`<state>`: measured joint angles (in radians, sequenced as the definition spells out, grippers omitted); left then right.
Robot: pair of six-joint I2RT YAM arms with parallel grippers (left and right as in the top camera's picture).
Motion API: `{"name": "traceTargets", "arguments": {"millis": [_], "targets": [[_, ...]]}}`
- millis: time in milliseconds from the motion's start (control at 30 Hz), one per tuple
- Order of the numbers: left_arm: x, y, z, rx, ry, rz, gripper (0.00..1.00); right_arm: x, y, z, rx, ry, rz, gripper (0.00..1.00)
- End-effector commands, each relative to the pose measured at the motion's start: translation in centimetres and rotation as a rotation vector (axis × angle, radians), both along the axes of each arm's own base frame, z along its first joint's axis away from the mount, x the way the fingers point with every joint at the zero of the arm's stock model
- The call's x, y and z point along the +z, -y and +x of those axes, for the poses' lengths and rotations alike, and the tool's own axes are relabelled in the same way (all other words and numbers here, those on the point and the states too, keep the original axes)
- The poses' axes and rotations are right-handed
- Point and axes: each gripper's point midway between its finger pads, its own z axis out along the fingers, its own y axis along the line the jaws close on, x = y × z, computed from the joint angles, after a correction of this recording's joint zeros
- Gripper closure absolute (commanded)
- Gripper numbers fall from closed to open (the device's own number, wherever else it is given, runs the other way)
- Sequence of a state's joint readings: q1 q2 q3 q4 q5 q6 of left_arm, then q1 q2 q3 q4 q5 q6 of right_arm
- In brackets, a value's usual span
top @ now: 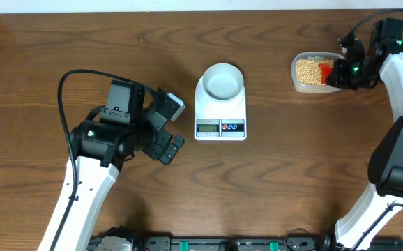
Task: Scoop item into bowl and weigh 50g on scale
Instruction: 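Lower the scoop into the soybeans with the right gripper and scoop, then drag the red scoop through the soybeans and lift it filled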
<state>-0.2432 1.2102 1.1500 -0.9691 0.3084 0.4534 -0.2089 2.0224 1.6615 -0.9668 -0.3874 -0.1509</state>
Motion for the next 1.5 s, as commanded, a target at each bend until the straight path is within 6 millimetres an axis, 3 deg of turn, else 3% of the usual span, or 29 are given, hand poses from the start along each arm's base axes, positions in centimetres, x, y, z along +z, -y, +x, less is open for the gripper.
{"name": "traceTargets", "arguments": {"millis": [0,300,867,1033,1200,1467], "targets": [[-0.1,0.0,0.0,-0.014,0.002,0.01,0.02,-0.5,-1.8,-0.4,0.065,-0.017,0.093,0.99],[-0.1,0.0,0.0,-0.014,0.002,0.01,0.02,-0.3,-2.2,-1.0,0.068,-0.036,0.123,0.99],[-0.1,0.0,0.0,-0.014,0.002,0.01,0.02,0.2,-0.6,-1.3,0.04,-0.016,0.197,0.99],[-0.1,0.0,0.0,-0.014,0.002,0.01,0.02,-0.5,-0.7,-1.2,0.029,-0.03,0.258,0.99],[-0.1,0.0,0.0,-0.014,0.002,0.011,0.02,-2.5,-1.3,-1.3,0.027,-0.075,0.322,0.99],[-0.1,0.0,0.0,-0.014,0.002,0.011,0.02,-2.3,-2.3,-0.8,0.025,-0.061,0.43,0.99]]}}
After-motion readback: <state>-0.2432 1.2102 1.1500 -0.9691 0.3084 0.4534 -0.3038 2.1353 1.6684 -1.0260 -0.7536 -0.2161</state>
